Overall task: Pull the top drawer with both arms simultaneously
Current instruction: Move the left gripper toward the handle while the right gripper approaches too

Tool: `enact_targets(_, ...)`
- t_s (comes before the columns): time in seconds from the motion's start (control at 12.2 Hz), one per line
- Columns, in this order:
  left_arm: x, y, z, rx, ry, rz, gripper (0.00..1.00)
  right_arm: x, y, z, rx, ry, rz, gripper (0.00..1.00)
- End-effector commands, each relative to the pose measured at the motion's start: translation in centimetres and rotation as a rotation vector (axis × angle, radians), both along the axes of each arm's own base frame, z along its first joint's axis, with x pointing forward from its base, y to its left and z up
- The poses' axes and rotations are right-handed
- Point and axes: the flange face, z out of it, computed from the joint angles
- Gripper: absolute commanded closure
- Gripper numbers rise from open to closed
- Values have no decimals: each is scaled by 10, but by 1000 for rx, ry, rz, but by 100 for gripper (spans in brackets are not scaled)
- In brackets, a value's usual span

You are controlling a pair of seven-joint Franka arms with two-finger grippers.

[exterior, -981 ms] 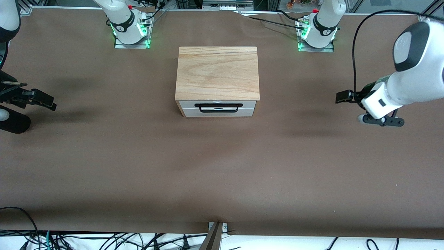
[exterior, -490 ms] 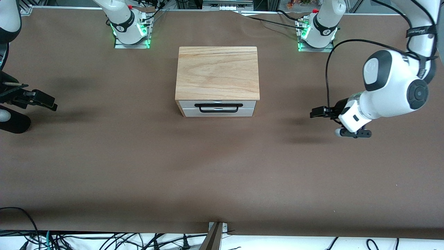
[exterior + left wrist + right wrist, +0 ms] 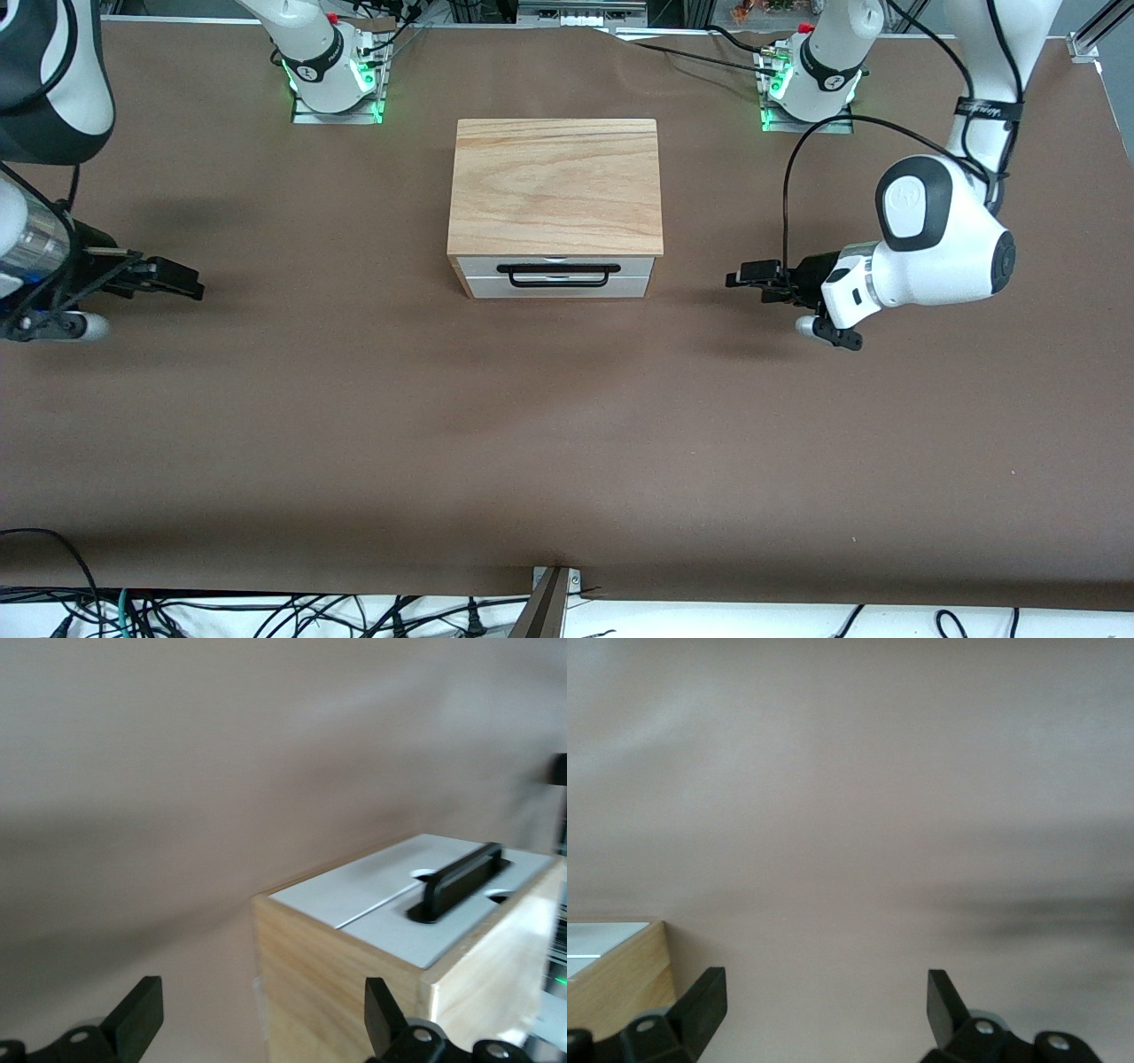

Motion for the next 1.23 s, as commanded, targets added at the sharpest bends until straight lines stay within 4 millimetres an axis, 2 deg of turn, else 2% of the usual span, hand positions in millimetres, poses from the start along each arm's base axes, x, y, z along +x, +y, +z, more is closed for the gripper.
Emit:
enact_targets(0.0, -1, -7, -43, -192, -67, -12, 0, 9, 24, -18, 148, 15, -12, 0)
enact_targets(0.16, -7, -25, -73, -321, -78, -10, 0, 19, 40, -43, 271, 26, -46, 0)
enact_targets(0.25, -8, -32, -79, -379, -63, 19, 0, 24, 49, -52, 311, 26, -56, 0)
enact_targets(0.41, -14, -60, -82, -521, -5, 66, 0, 31, 65, -72, 407, 41, -87, 0)
enact_targets(0.49, -18, -68, -87, -600, 37, 88, 0, 34, 76, -83, 464, 55, -94, 0)
enact_targets(0.65, -25, -80, -102, -707, 76, 116, 0, 38, 85, -96, 531, 45, -77, 0)
enact_targets(0.82, -32, -92, -125, -746, 35, 109, 0, 41, 95, -112, 600, 58, -64, 0)
enact_targets(0.98, -33, -95, -131, -754, 35, 116, 1, 42, 102, -138, 718, 59, -27, 0)
enact_targets(1.14, -33, -104, -130, -775, 40, 143, 9, 41, 115, -175, 930, 53, -42, 0)
